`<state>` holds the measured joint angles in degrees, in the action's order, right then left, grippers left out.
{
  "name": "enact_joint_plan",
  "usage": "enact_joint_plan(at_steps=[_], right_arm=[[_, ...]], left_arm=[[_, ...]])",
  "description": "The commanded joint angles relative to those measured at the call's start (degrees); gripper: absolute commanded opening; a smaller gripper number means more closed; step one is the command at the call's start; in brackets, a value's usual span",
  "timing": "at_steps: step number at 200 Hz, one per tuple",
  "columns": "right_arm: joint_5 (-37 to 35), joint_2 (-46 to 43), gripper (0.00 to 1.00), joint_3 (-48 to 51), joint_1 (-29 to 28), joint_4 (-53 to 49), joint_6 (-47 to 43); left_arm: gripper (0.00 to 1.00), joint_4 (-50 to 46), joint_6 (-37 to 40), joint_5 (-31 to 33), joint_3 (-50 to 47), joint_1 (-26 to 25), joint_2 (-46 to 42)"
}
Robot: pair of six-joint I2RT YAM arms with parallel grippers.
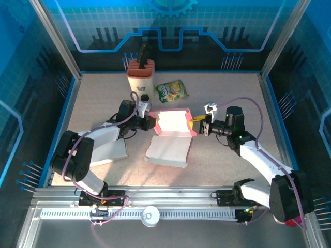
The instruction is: Fold the paper box
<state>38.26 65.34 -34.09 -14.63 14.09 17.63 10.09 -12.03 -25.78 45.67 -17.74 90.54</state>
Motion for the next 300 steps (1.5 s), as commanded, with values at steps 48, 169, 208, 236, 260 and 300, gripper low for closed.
enact_joint_plan(at_steps=[48, 169, 208, 236, 260, 300], right_arm=[[-13.5, 1.8, 0.37, -5.0, -4.5, -9.2, -6.1], [-40.6, 4.0, 0.30, -8.4, -12.7, -13.6, -9.8], [-50.0, 6.6, 0.28, -9.6, -15.5, -13.3, -10.1], [-57.1, 7.8, 0.17, -10.4, -17.4, -13.6, -9.4], [-65.2, 9.3, 0.09, -11.6, -20.0, -14.7, -7.5], [-80.8, 16.0, 0.00, -20.9, -22.8, -29.2, 1.8]], left_arm=[[0.00, -1.7, 0.1, -0.5, 2.7, -0.8, -2.1], [0.00, -5.3, 1.9, 3.9, 4.7, -4.4, -2.9], [0.00, -6.7, 2.5, 5.6, 5.5, -5.7, -2.8], [0.00, -7.5, 2.5, 6.7, 6.0, -6.5, -2.6], [0.00, -8.9, 2.2, 9.1, 7.1, -8.1, -2.6], [0.00, -14.2, -1.2, 17.1, 10.4, -11.3, -1.7]])
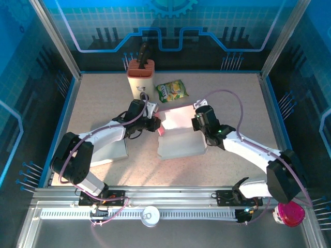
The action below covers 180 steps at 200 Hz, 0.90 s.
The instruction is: Fold the paper box
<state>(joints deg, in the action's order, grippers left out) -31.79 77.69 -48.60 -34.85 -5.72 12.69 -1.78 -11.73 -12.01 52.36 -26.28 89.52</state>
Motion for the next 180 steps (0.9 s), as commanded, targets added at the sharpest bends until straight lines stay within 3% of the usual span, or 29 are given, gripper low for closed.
enact_joint_plan(at_steps=[1, 51, 120, 180], right_arm=[[-11.0, 3.8, 0.00, -6.5, -2.7, -9.7, 7.0], [-22.2, 9.5, 0.00, -13.6, -5.3, -25.6, 21.8], [-29.1, 14.4, 0.00, -20.5, -8.3, -38.4, 29.5], [-27.9, 11.7, 0.00, -12.6, -9.7, -30.8, 31.3]], left_arm=[[0.00, -2.4, -1.5, 3.5, 3.8, -2.9, -0.7], [0.00, -7.1, -4.8, 9.5, 7.2, -6.0, 1.4], [0.00, -7.7, -6.8, 9.7, 7.6, -7.1, 1.7], [0.00, -3.9, -8.9, 11.6, 4.7, -7.5, 2.1]])
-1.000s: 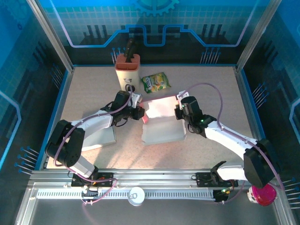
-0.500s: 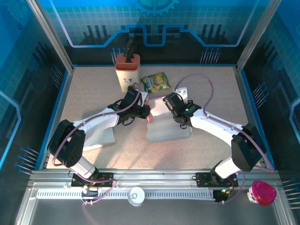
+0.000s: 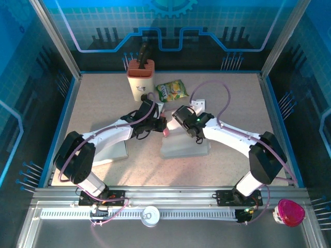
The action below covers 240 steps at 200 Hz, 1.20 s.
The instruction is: Fold the paper box
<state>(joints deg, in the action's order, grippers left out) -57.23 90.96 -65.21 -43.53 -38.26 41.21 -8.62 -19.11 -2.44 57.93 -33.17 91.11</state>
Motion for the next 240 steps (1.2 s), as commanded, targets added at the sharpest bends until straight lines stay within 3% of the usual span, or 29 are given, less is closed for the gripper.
enact_joint_plan(at_steps=[1, 139, 189, 206, 240], right_arm=[[-2.5, -1.6, 0.00, 4.2, -1.0, 1.9, 2.8], [1.0, -0.5, 0.00, 9.8, -1.0, 9.3, 1.5], [2.3, -0.3, 0.00, 9.8, -0.6, 9.4, 1.3], [2.5, -0.3, 0.00, 9.9, -0.3, 9.3, 1.2], [2.9, -0.3, 0.00, 9.9, 0.2, 9.3, 1.0]], left_arm=[[0.00, 3.1, -1.6, 2.0, -0.9, -0.7, 0.6], [0.03, 25.0, -8.5, 11.3, -12.2, -4.3, 6.7], [0.07, 26.8, -8.8, 12.5, -13.1, -4.4, 8.0], [0.13, 26.9, -9.0, 12.8, -13.1, -4.4, 8.4], [0.10, 26.7, -9.2, 13.9, -13.3, -4.5, 8.6]])
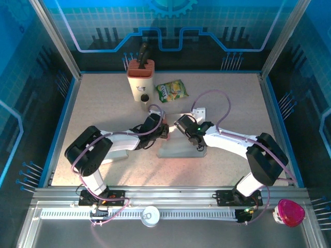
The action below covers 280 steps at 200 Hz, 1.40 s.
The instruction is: Fold the paper box
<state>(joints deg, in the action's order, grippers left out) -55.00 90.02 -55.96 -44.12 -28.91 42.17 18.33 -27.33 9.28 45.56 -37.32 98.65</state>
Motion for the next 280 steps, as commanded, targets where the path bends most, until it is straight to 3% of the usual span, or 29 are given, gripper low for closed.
enact_joint_plan(at_steps=[1, 24, 62, 97, 161, 215, 262, 280], right_arm=[[0.7, 0.6, 0.00, 0.7, 0.8, -0.1, 0.1], [0.8, 0.7, 0.00, 0.9, 1.0, 0.0, -0.1], [0.9, 0.9, 0.00, 0.4, 0.9, -0.6, 0.3], [1.8, 1.8, 0.00, 0.3, 0.8, -0.9, 1.4], [3.4, 0.8, 0.00, 1.9, 1.2, 2.0, 0.2], [4.2, 0.6, 0.00, 2.6, 1.2, 3.4, -0.6], [4.2, -0.2, 0.00, 3.1, 1.3, 3.9, -1.2], [4.3, -0.1, 0.00, 3.4, 1.4, 4.1, -1.2]], left_arm=[[0.10, -0.3, -1.0, 2.2, -0.9, -0.3, 1.0], [0.00, -0.8, -1.1, 3.6, -0.9, -0.3, 1.0], [0.00, -8.5, -3.4, 13.1, 2.3, -2.8, 1.1], [0.00, -18.1, -11.7, 25.1, 6.2, -6.4, 2.8], [0.00, -31.3, -22.1, 34.7, 13.2, -9.2, 8.1], [0.00, -36.7, -25.7, 35.2, 18.8, -10.0, 11.6], [0.00, -27.8, -20.1, 32.0, 15.9, -10.6, 9.9], [0.26, -22.6, -17.0, 29.6, 13.1, -10.7, 6.9]])
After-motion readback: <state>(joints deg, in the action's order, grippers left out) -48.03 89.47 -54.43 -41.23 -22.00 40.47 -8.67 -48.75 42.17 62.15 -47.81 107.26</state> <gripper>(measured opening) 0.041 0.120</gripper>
